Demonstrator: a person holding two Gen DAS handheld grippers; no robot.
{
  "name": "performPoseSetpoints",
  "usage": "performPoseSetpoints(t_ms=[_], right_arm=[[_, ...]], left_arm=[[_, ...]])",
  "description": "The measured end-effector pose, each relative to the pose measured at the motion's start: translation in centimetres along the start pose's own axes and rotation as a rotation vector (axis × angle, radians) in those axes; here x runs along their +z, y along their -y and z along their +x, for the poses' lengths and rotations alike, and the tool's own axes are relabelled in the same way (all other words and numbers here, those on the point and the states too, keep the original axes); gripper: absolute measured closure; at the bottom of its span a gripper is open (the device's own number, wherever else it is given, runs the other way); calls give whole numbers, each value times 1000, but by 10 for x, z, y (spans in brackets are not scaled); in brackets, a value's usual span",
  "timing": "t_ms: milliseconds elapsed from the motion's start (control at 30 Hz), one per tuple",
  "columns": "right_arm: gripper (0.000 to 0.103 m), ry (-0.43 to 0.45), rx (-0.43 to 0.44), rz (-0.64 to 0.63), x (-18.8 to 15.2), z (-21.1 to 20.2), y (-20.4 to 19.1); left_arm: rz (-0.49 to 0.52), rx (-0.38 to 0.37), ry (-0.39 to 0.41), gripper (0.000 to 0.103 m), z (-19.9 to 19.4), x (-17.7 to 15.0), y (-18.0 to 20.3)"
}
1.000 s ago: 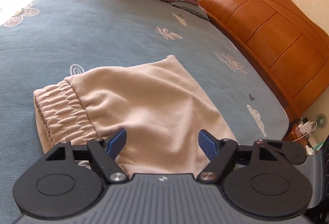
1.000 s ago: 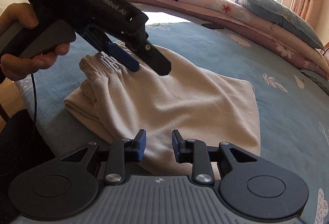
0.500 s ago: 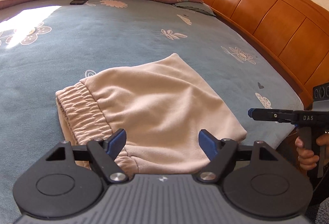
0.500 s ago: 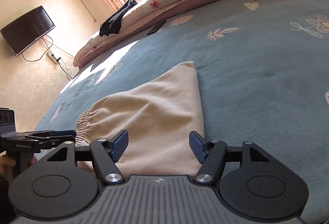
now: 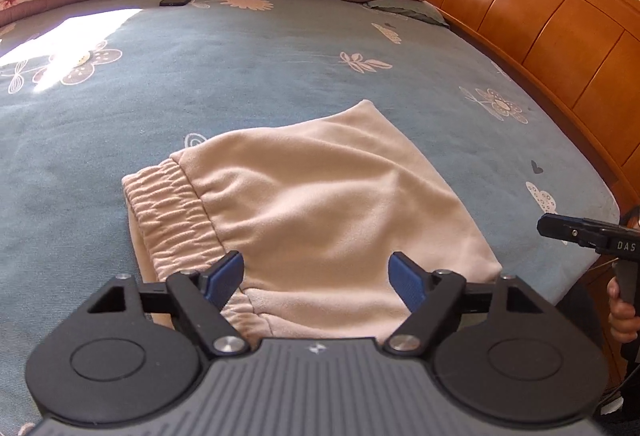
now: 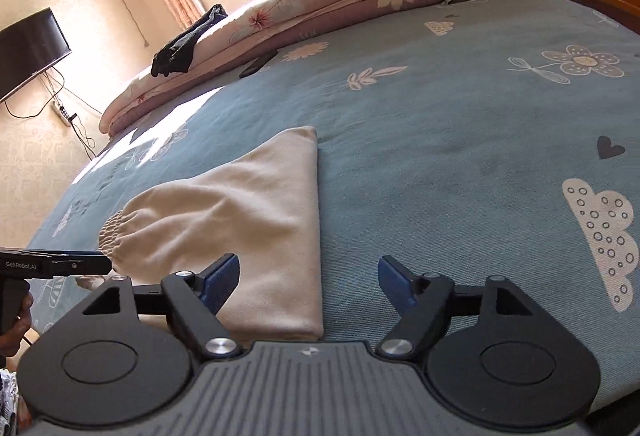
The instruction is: Fold clothes
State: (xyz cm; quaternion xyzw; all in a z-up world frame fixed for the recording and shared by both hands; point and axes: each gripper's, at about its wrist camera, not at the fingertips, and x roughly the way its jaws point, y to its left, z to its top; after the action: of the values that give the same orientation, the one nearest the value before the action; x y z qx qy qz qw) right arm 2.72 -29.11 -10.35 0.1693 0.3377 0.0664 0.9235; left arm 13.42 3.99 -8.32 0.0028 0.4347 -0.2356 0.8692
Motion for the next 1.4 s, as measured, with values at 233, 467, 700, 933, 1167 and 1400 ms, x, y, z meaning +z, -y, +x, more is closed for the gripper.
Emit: performPoseSetpoints(t_ms=[233, 467, 700, 933, 1167, 1400], right_arm=[[19, -54, 13, -130, -14, 26, -31], [24, -6, 55, -70, 8, 28, -22], [71, -15, 74, -54, 31, 55, -31], [70, -65, 73, -129, 53, 115, -73], [67, -156, 58, -167, 55, 129, -72], [50, -24, -25, -242, 127, 132, -69]], left_arm=[[-35, 4, -28, 20, 4, -14, -12], [-35, 22, -18, 17, 4, -19, -10], [-102, -56, 36, 15, -3, -31, -26], [-141, -138, 81, 15, -7, -41, -41], [-167, -234, 144, 13, -28, -24, -56], [-135, -257, 109, 9, 21, 7, -60]])
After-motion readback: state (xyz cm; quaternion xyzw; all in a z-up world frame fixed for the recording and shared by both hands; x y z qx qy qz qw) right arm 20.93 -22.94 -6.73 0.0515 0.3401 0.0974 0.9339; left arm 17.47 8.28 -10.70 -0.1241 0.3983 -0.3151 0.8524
